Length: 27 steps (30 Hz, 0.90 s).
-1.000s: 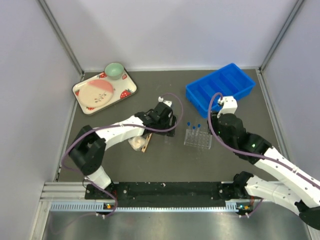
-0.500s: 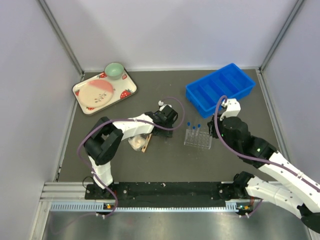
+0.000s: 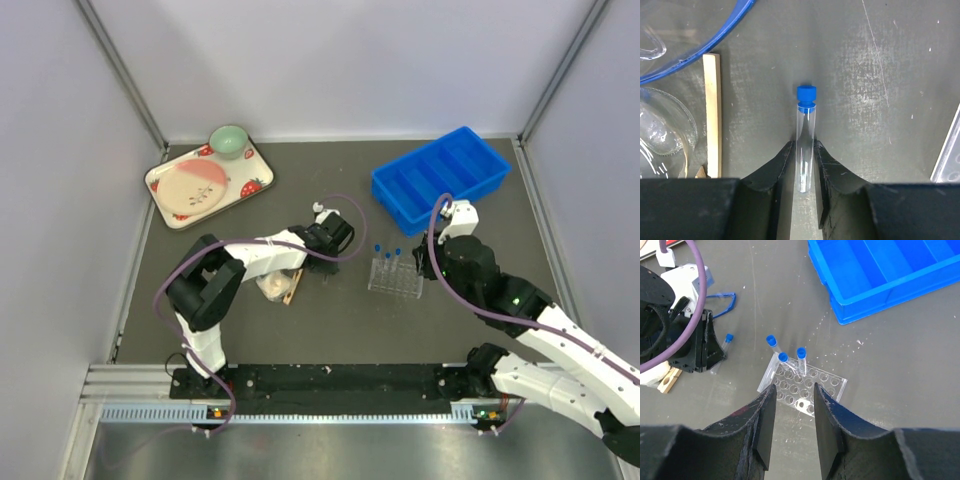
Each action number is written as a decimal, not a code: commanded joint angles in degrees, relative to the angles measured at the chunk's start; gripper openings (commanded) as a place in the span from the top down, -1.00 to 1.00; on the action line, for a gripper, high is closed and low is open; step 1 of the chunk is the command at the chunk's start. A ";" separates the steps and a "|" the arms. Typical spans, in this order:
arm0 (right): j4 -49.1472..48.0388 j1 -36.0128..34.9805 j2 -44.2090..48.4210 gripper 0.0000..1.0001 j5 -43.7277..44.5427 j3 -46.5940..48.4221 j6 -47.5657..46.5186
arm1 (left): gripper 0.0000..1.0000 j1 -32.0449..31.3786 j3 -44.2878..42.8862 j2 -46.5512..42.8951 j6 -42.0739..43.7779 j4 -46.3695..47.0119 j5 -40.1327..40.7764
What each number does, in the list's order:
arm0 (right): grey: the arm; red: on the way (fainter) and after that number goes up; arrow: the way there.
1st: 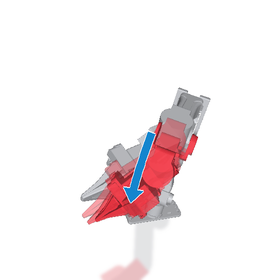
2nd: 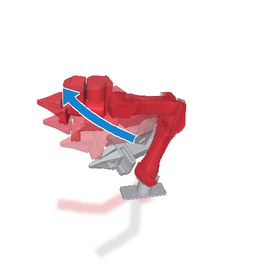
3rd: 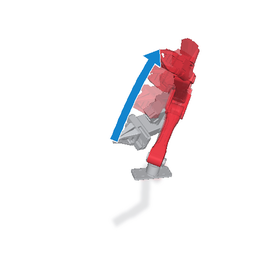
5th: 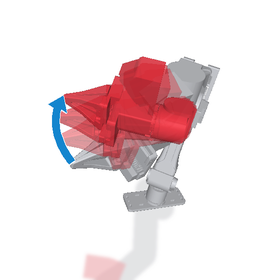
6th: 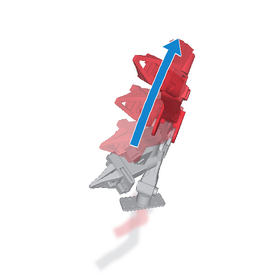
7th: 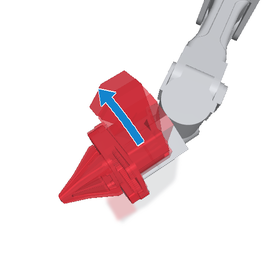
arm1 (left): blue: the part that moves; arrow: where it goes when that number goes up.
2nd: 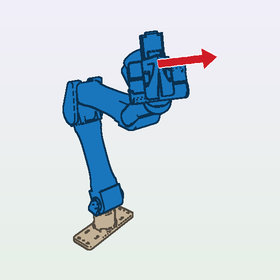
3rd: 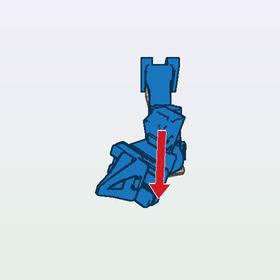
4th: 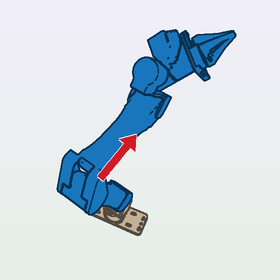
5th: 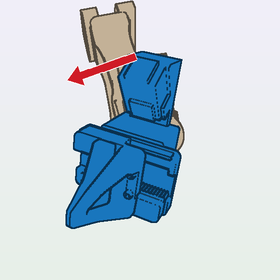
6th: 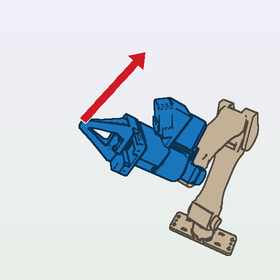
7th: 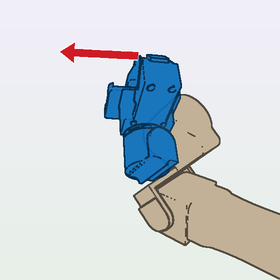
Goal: Organize the chemistry lab equipment
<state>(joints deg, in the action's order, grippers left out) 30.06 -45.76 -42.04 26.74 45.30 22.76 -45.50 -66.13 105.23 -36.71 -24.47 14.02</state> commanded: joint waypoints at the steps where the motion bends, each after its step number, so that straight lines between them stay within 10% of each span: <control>1: -0.97 -0.74 1.26 0.28 -0.99 -0.03 1.14 | 0.53 -0.21 2.58 -1.08 -1.17 -0.31 0.74; 6: -0.53 -0.91 1.26 0.29 -1.16 0.32 1.23 | 0.98 -0.47 3.81 -2.22 -1.35 -1.02 1.45; 17: 2.19 -0.82 0.91 0.28 -5.28 3.57 0.27 | 1.00 -1.17 4.08 -13.64 3.22 -2.25 -8.03; 27: 3.60 -0.82 0.82 0.18 -23.47 7.25 -1.41 | 1.00 -1.35 9.08 -29.54 8.93 3.19 -33.86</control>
<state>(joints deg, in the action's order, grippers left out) 34.24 -46.06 -41.67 13.17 48.58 22.06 -46.61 -59.44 81.17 -30.89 -25.23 -6.72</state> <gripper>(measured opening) 0.394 0.047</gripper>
